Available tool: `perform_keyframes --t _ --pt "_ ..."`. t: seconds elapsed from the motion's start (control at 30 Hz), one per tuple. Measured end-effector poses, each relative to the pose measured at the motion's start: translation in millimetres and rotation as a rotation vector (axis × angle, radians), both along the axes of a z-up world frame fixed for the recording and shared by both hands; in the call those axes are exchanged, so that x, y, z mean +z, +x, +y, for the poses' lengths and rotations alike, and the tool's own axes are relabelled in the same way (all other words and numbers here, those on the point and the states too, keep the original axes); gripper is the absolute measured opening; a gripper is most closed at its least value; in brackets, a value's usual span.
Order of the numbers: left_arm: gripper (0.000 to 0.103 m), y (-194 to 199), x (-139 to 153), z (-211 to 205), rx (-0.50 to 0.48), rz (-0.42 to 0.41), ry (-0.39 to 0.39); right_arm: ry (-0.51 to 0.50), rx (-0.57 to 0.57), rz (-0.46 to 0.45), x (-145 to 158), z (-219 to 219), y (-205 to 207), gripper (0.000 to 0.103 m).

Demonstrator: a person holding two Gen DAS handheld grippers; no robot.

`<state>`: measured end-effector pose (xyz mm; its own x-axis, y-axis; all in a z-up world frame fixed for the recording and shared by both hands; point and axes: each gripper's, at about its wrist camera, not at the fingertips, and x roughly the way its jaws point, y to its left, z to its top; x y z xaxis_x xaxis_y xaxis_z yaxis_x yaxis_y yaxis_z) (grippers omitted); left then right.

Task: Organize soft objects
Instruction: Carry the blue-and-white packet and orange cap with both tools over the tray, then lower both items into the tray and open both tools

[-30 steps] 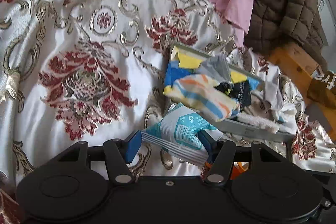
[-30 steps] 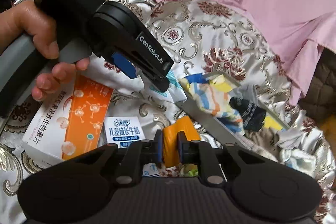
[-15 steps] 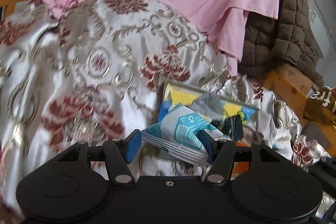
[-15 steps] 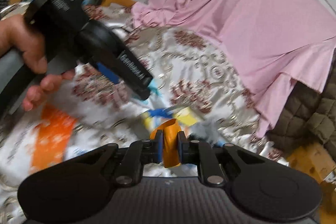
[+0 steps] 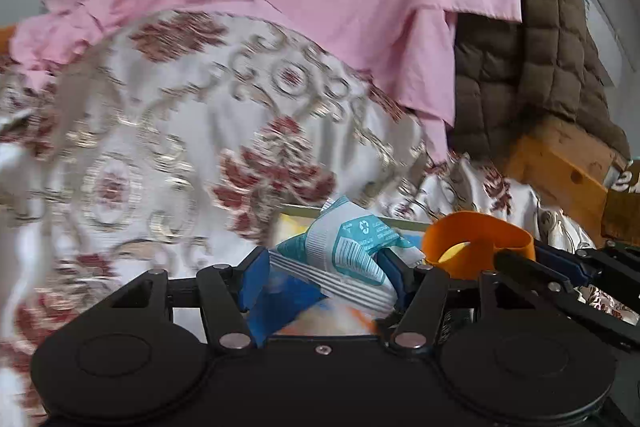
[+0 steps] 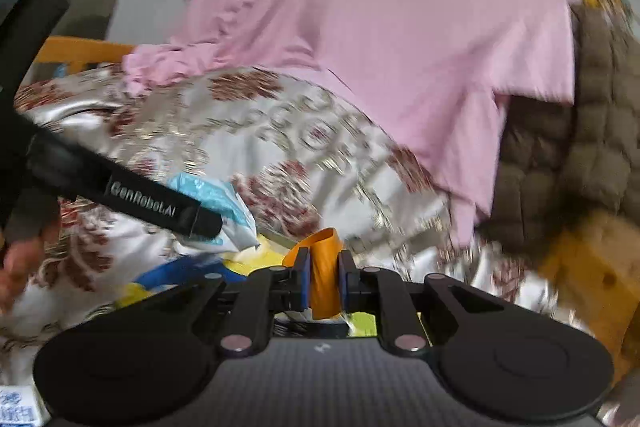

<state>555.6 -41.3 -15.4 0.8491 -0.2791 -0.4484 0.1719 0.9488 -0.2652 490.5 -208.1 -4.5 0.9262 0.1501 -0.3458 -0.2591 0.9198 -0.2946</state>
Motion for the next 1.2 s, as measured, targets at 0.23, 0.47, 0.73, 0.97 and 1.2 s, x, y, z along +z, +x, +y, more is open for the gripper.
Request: perform_keyframes --t 0.23,0.47,0.73,0.97,1.2 --pt "0.061 30 -15 -55 -0.077 0.045 0.036 0.117 -0.088 0.083 -12 -43 18 0.015" --pt "0.062 38 -20 -76 -0.070 0.086 0.085 0.211 -0.136 0.122 -12 -63 28 0.016" --pt "0.062 37 -25 -81 -0.053 0.118 0.103 0.294 -0.163 0.151 -15 -75 30 0.022" --pt "0.072 32 -22 -81 -0.044 0.115 0.110 0.317 -0.168 0.147 -14 -78 27 0.027" --pt "0.083 18 -15 -75 -0.012 0.095 0.090 0.339 -0.199 0.130 -5 -80 16 0.042"
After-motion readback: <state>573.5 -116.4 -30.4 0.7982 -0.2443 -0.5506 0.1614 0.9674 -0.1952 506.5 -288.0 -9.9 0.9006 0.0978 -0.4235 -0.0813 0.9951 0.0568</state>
